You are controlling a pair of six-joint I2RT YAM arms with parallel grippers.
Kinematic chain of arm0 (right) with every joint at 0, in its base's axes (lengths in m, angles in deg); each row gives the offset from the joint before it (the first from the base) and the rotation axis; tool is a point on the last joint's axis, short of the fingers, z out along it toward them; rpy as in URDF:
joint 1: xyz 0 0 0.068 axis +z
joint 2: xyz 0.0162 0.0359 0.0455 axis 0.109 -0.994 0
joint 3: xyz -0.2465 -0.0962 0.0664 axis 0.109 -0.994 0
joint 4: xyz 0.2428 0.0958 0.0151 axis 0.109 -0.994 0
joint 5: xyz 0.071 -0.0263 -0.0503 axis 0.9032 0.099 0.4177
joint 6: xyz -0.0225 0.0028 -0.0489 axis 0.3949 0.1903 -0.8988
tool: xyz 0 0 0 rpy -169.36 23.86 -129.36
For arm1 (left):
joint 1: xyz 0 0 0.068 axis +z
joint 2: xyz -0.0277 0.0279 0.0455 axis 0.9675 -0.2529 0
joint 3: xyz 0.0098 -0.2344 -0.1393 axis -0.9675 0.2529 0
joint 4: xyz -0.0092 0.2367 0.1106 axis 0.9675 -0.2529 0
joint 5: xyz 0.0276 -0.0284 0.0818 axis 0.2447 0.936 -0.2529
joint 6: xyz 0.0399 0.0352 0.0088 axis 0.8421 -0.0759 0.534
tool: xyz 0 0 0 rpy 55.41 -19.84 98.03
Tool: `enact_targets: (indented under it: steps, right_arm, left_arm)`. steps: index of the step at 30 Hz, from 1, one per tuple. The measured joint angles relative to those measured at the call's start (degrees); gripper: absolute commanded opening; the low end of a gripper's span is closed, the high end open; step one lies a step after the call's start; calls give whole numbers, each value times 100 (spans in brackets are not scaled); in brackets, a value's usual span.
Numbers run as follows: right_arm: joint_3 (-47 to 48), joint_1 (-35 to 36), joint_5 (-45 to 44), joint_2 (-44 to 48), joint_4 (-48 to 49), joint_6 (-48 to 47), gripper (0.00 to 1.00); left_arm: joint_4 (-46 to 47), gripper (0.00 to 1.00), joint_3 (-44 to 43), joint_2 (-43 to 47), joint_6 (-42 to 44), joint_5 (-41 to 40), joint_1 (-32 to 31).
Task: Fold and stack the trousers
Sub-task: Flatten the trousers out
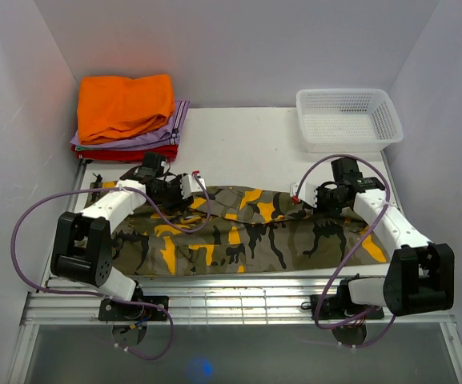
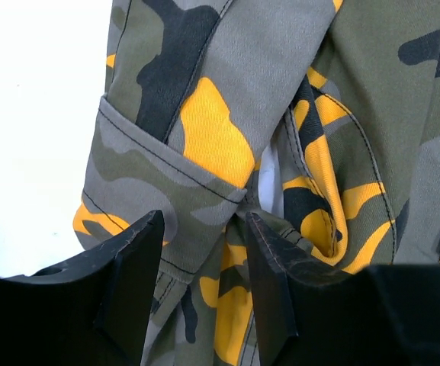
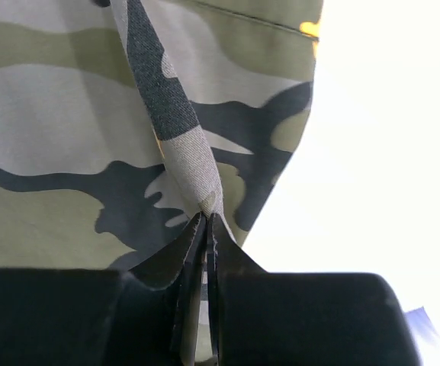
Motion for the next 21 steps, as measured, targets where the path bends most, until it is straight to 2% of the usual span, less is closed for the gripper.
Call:
enact_targets:
  steps: [5,8,9,16,18,21]
  right_arm:
    - [129,0,-37,59,-20,138,8]
    - [133,-35,-83,81,-55,179,8]
    - [155,-50,-94,98,-101,208,8]
    - [590,-468,35,162,-175,374,8]
    - [708,-577,138,164,-170,417,8]
    - [791,-675,214,164,-177,452,8]
  left_arm:
    - [146,55,48,-9,70,0,-85]
    - [273,38,133,-9,72,-42,-114]
    - [299,30,153,-9,79,-55,-114]
    - [457,4,249,13,96,-72,-125]
    - [481,0,249,35,70,-48,-138]
    - [542,0,249,122,-22,-31,-151]
